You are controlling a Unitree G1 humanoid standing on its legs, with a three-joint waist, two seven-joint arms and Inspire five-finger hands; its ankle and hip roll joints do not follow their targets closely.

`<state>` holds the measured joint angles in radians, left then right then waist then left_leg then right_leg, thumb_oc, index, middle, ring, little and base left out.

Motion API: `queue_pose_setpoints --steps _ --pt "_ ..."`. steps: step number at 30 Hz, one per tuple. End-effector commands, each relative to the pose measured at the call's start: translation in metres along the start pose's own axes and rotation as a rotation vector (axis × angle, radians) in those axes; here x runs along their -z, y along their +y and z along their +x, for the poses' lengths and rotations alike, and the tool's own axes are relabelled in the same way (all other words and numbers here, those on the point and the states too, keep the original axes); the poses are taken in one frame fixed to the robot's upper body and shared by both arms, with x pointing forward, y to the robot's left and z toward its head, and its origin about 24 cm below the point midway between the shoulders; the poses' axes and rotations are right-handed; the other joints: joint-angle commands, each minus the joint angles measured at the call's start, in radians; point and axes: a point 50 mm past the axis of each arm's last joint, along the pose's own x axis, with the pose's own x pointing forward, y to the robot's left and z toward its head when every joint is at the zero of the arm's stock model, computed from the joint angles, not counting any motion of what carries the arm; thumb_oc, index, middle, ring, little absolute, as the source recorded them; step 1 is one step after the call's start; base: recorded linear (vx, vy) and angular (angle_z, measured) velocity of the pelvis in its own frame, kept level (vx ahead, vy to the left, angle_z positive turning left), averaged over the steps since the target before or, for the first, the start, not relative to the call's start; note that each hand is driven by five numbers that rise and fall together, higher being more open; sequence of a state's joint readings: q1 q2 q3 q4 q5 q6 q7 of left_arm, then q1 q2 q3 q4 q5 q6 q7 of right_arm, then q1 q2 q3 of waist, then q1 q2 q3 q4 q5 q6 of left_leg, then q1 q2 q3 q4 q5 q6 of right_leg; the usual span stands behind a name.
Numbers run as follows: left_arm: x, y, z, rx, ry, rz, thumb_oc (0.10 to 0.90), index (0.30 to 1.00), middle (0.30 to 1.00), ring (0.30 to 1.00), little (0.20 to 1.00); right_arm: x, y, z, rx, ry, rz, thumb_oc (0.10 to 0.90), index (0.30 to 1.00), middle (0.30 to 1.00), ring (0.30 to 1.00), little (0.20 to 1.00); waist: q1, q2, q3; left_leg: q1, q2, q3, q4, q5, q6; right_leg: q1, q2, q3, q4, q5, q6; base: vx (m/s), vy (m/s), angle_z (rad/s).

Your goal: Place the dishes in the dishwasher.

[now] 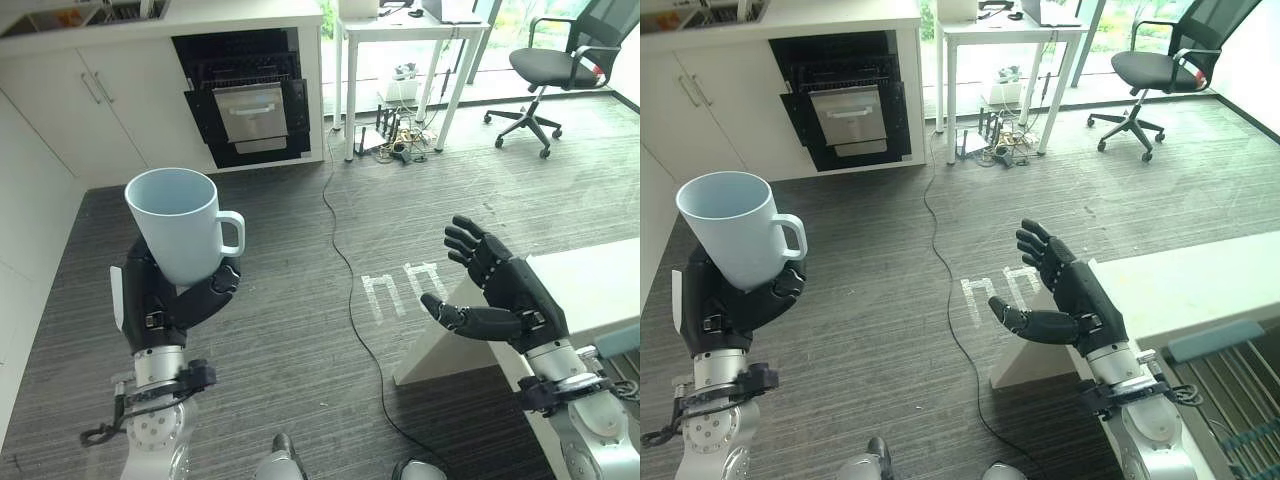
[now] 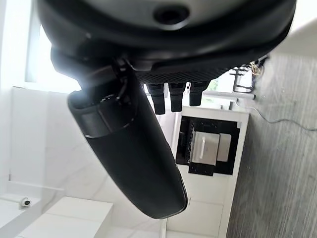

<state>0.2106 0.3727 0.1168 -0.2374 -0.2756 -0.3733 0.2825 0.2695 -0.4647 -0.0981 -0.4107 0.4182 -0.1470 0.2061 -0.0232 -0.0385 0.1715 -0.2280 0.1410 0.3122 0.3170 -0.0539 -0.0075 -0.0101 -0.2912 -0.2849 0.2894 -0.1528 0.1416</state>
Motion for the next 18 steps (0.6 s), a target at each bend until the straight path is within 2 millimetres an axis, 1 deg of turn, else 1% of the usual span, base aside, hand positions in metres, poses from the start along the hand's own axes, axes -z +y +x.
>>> queue_pose_setpoints --steps 1,2,3,4,5,6,8,9,10,11,12,13,14,15,16,17,18 --pt "-0.055 0.006 0.025 0.043 -0.302 -0.075 0.400 0.300 0.300 0.300 0.300 -0.048 -0.005 0.021 0.039 -0.306 -0.028 0.800 0.900 0.900 0.900 0.900 0.032 0.010 -0.067 0.059 0.013 -0.048 -0.017 -0.100 -0.043 -0.013 0.078 -0.017 0.011 -0.021 -0.006 0.17 0.257 0.67" --pt "-0.056 0.003 0.026 0.060 -0.309 -0.069 0.400 0.300 0.300 0.300 0.300 -0.047 -0.004 0.022 0.055 -0.310 -0.018 0.800 0.900 0.900 0.900 0.900 0.038 0.008 -0.064 0.060 -0.002 -0.056 -0.017 -0.106 -0.030 -0.003 0.069 -0.021 0.011 -0.004 -0.007 0.17 0.244 0.62" --pt "-0.057 0.000 0.028 0.080 -0.320 -0.059 0.400 0.300 0.300 0.300 0.300 -0.047 -0.003 0.024 0.069 -0.317 -0.003 0.800 0.900 0.900 0.900 0.900 0.045 0.005 -0.061 0.062 -0.020 -0.064 -0.017 -0.114 -0.011 0.012 0.062 -0.028 0.011 0.029 -0.007 0.28 0.376 0.54" --pt "-0.059 -0.003 0.030 0.108 -0.328 -0.043 0.400 0.300 0.300 0.300 0.300 -0.044 0.001 0.024 0.082 -0.322 0.018 0.800 0.900 0.900 0.900 0.900 0.048 0.012 -0.058 0.068 -0.053 -0.092 -0.017 -0.131 0.023 0.042 0.061 -0.034 0.011 0.131 -0.006 0.30 0.396 0.49" --pt "-0.058 -0.005 0.030 0.119 -0.326 -0.041 0.400 0.300 0.300 0.300 0.300 -0.042 0.004 0.023 0.086 -0.318 0.027 0.800 0.900 0.900 0.900 0.900 0.045 0.021 -0.055 0.073 -0.059 -0.106 -0.017 -0.138 0.035 0.050 0.063 -0.036 0.019 0.183 -0.004 0.26 0.359 0.44" --pt "-0.058 -0.006 0.031 0.126 -0.323 -0.041 0.400 0.300 0.300 0.300 0.300 -0.041 0.006 0.023 0.087 -0.314 0.029 0.800 0.900 0.900 0.900 0.900 0.040 0.027 -0.049 0.079 -0.064 -0.114 -0.017 -0.144 0.045 0.032 0.063 -0.036 0.067 0.204 -0.004 0.16 0.247 0.30" --pt "-0.057 -0.008 0.031 0.124 -0.318 -0.036 0.400 0.300 0.300 0.300 0.300 -0.037 0.011 0.025 0.072 -0.298 0.042 0.800 0.900 0.900 0.900 0.900 0.027 0.037 -0.036 0.097 -0.066 -0.111 -0.017 -0.157 0.058 -0.038 0.071 -0.040 0.187 0.205 -0.013 0.13 0.203 0.04" --pt "-0.057 -0.009 0.032 0.121 -0.317 -0.035 0.400 0.300 0.300 0.300 0.300 -0.036 0.012 0.026 0.066 -0.292 0.047 0.800 0.900 0.900 0.900 0.900 0.021 0.034 -0.033 0.101 -0.068 -0.107 -0.017 -0.160 0.057 -0.063 0.094 -0.038 0.183 0.187 -0.020 0.13 0.097 -0.20" --pt "-0.057 -0.010 0.032 0.123 -0.316 -0.038 0.400 0.300 0.300 0.300 0.300 -0.035 0.010 0.026 0.067 -0.286 0.049 0.800 0.900 0.900 0.900 0.900 0.015 0.030 -0.029 0.103 -0.071 -0.112 -0.017 -0.158 0.053 -0.068 0.135 -0.034 0.132 0.161 -0.030 0.21 -0.047 -0.37" --pt "-0.057 -0.011 0.033 0.132 -0.308 -0.045 0.400 0.300 0.300 0.300 0.300 -0.036 0.005 0.025 0.069 -0.278 0.049 0.800 0.900 0.900 0.900 0.900 0.005 0.010 -0.021 0.109 -0.091 -0.122 -0.017 -0.158 0.044 -0.083 0.186 -0.021 0.011 0.092 -0.040 0.28 -0.103 -0.32" --pt "-0.057 -0.011 0.033 0.135 -0.305 -0.046 0.400 0.300 0.300 0.300 0.300 -0.035 0.003 0.024 0.069 -0.276 0.049 0.800 0.900 0.900 0.900 0.900 0.003 -0.002 -0.020 0.121 -0.104 -0.126 -0.017 -0.174 0.039 -0.114 0.179 -0.004 0.011 0.058 -0.030 0.39 -0.195 -0.15" --pt "-0.056 -0.009 0.031 0.141 -0.292 -0.063 0.400 0.300 0.300 0.300 0.300 -0.035 0.000 0.021 0.065 -0.278 0.055 0.800 0.900 0.900 0.900 0.900 -0.007 -0.027 -0.011 0.152 -0.123 -0.101 -0.017 -0.202 0.041 -0.210 0.134 -0.009 0.011 0.105 0.001 0.28 -0.164 0.07" --pt "-0.055 -0.008 0.030 0.142 -0.282 -0.075 0.400 0.300 0.300 0.300 0.300 -0.035 0.000 0.019 0.062 -0.279 0.060 0.800 0.900 0.900 0.900 0.900 -0.009 -0.032 -0.008 0.156 -0.125 -0.080 -0.017 -0.202 0.046 -0.240 0.122 -0.011 0.011 0.137 0.006 0.40 -0.277 -0.30" --pt "-0.055 -0.009 0.026 0.144 -0.290 -0.070 0.400 0.300 0.300 0.300 0.300 -0.035 0.002 0.015 0.054 -0.286 0.071 0.800 0.900 0.900 0.900 0.900 -0.035 -0.029 -0.003 0.199 -0.133 -0.086 -0.017 -0.229 0.054 -0.341 0.113 0.029 0.011 0.166 0.013 0.32 -0.233 -0.33" --pt "-0.055 -0.010 0.026 0.146 -0.293 -0.066 0.400 0.300 0.300 0.300 0.300 -0.035 0.003 0.014 0.051 -0.288 0.073 0.800 0.900 0.900 0.900 0.900 -0.041 -0.027 -0.002 0.209 -0.137 -0.090 -0.017 -0.237 0.058 -0.359 0.110 0.033 0.011 0.174 0.012 0.50 -0.257 -0.31" --pt "-0.055 -0.010 0.025 0.146 -0.296 -0.063 0.400 0.300 0.300 0.300 0.300 -0.034 0.004 0.013 0.045 -0.292 0.078 0.800 0.900 0.900 0.900 0.900 -0.045 -0.023 -0.005 0.230 -0.142 -0.102 -0.017 -0.262 0.063 -0.375 0.109 0.032 0.011 0.167 0.024 0.37 -0.166 0.16" --pt "-0.055 -0.010 0.024 0.144 -0.298 -0.061 0.400 0.300 0.300 0.300 0.300 -0.034 0.005 0.013 0.042 -0.293 0.082 0.800 0.900 0.900 0.900 0.900 -0.046 -0.021 -0.008 0.240 -0.144 -0.099 -0.017 -0.274 0.066 -0.380 0.107 0.021 0.011 0.166 0.028 0.41 -0.201 0.17"
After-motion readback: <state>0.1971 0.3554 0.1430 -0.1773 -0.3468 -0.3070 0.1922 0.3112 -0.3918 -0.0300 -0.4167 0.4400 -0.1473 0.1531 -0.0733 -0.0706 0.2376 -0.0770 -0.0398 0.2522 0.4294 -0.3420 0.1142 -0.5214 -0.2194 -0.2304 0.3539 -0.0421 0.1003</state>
